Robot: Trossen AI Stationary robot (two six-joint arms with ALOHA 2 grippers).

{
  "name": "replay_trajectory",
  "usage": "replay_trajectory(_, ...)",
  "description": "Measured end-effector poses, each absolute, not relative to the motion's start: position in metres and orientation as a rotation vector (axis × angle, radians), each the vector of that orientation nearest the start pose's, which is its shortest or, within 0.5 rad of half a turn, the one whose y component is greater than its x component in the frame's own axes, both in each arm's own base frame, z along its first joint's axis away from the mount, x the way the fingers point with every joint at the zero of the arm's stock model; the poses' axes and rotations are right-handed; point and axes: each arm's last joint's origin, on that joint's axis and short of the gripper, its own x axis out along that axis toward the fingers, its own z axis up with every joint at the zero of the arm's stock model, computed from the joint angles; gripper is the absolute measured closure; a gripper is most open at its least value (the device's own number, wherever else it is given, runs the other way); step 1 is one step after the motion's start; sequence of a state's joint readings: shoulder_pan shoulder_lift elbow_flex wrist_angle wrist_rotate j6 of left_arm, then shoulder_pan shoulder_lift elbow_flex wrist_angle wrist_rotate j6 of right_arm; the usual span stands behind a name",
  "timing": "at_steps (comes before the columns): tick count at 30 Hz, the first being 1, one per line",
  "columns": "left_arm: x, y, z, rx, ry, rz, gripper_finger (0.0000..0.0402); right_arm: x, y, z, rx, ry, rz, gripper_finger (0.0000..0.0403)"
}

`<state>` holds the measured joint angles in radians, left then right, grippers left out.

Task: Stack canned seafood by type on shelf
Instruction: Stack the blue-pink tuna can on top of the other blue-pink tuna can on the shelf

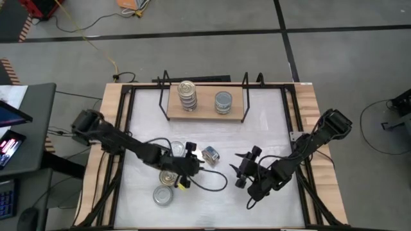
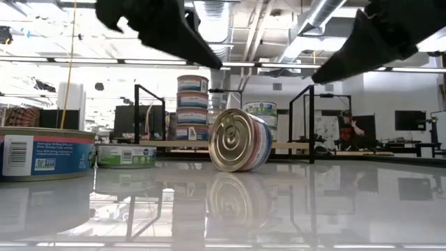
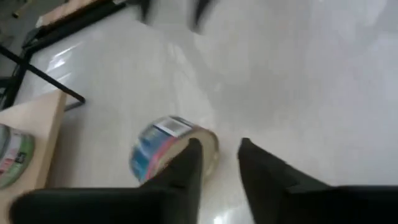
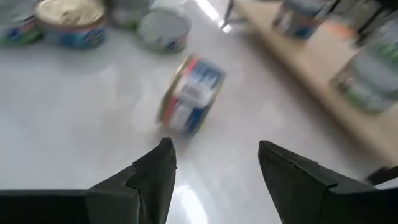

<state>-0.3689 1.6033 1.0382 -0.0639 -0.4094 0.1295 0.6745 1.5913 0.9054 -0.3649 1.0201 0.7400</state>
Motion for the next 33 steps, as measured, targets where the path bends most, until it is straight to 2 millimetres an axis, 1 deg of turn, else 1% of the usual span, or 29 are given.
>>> replay_trajectory(3,0.326,-0.103,0.241,0.337,0.549,-0.005,0.0246,0.245,0.166,0.185,-0.030,0.587,-0.466,0.0143)
replay_trajectory(6,0.333,-0.094,0.244,0.341,0.537,-0.013,0.0198,0.246,0.167,0.184,-0.005,0.613,-0.439,0.0143)
replay_trajectory(8,0.342,-0.088,0.244,0.341,0.559,-0.046,0.0174,0.246,0.167,0.184,-0.005,0.612,-0.439,0.0143)
replay_trajectory(10,0.352,-0.082,0.243,0.361,0.600,-0.099,0.0161,0.246,0.167,0.184,-0.006,0.610,-0.441,0.0143)
replay_trajectory(15,0.375,-0.065,0.247,0.426,0.743,-0.136,0.0160,0.244,0.168,0.184,-0.007,0.609,-0.440,0.0143)
replay_trajectory(18,0.387,-0.054,0.254,0.410,0.833,-0.164,0.0164,0.240,0.171,0.183,-0.001,0.615,-0.439,0.0143)
replay_trajectory(21,0.394,-0.046,0.260,0.371,0.896,-0.236,0.0165,0.236,0.173,0.182,0.010,0.624,-0.446,0.0143)
replay_trajectory(24,0.400,-0.043,0.265,0.365,0.921,-0.329,0.0166,0.233,0.175,0.181,0.023,0.621,-0.449,0.0143)
replay_trajectory(27,0.405,-0.042,0.263,0.388,0.930,-0.364,0.0166,0.232,0.177,0.182,0.043,0.615,-0.451,0.0143)
replay_trajectory(33,0.411,-0.041,0.249,0.448,0.967,-0.389,0.0162,0.231,0.180,0.182,0.067,0.594,-0.450,0.0143)
